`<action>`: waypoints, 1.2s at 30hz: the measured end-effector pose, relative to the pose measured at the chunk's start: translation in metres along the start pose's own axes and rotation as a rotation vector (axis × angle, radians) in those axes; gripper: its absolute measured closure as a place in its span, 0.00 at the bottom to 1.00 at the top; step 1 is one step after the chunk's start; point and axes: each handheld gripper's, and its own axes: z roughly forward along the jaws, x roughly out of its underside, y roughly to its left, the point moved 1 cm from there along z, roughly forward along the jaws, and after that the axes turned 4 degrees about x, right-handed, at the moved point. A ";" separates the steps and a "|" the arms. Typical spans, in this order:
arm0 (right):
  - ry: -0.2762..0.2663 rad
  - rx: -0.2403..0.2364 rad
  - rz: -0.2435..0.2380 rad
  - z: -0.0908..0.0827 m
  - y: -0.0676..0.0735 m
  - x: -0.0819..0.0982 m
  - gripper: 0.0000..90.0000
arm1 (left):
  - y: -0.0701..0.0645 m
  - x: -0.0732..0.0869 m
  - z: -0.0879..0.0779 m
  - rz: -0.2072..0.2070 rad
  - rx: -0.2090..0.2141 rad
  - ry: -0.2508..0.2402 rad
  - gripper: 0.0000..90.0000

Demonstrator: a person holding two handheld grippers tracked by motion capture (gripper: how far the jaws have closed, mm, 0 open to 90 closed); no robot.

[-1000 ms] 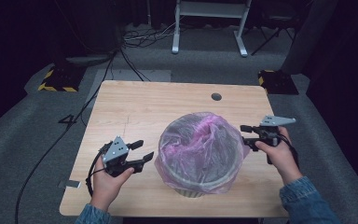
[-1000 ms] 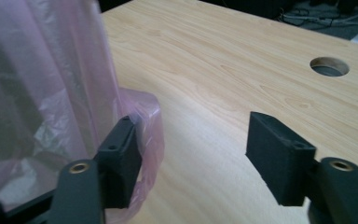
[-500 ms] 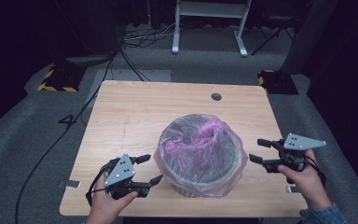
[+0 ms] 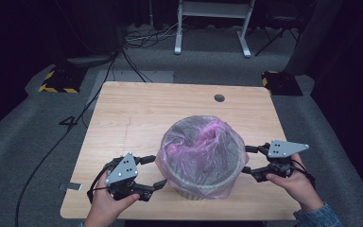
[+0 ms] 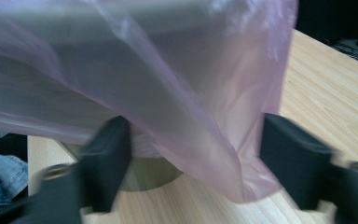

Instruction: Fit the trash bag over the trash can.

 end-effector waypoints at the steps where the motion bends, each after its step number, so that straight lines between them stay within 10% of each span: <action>1: 0.008 -0.011 -0.021 0.000 0.001 -0.003 0.63 | 0.004 -0.003 0.003 0.005 0.005 0.010 0.22; 6: 0.030 -0.013 -0.041 -0.003 0.003 -0.008 0.94 | 0.011 -0.004 0.010 -0.005 0.023 0.020 0.22; 11: 0.049 -0.018 -0.087 -0.003 0.008 -0.015 0.92 | 0.013 -0.007 0.018 0.002 0.044 0.029 0.24; 17: 0.034 -0.007 -0.106 -0.008 0.008 -0.017 0.95 | 0.015 -0.010 0.017 0.038 0.079 0.038 0.58; 19: 0.011 -0.009 -0.086 -0.013 0.006 -0.017 1.00 | 0.015 -0.011 0.016 0.036 0.082 0.028 0.84; 23: -0.004 -0.011 -0.064 -0.015 0.007 -0.018 1.00 | 0.012 -0.010 0.015 0.038 0.049 0.044 0.98; 30: 0.147 -0.099 0.001 0.017 0.013 0.017 1.00 | 0.018 0.014 0.033 -0.022 0.087 0.079 1.00; 36: 0.252 -0.133 -0.015 0.035 0.024 0.038 1.00 | 0.006 0.027 0.044 0.049 0.091 0.229 1.00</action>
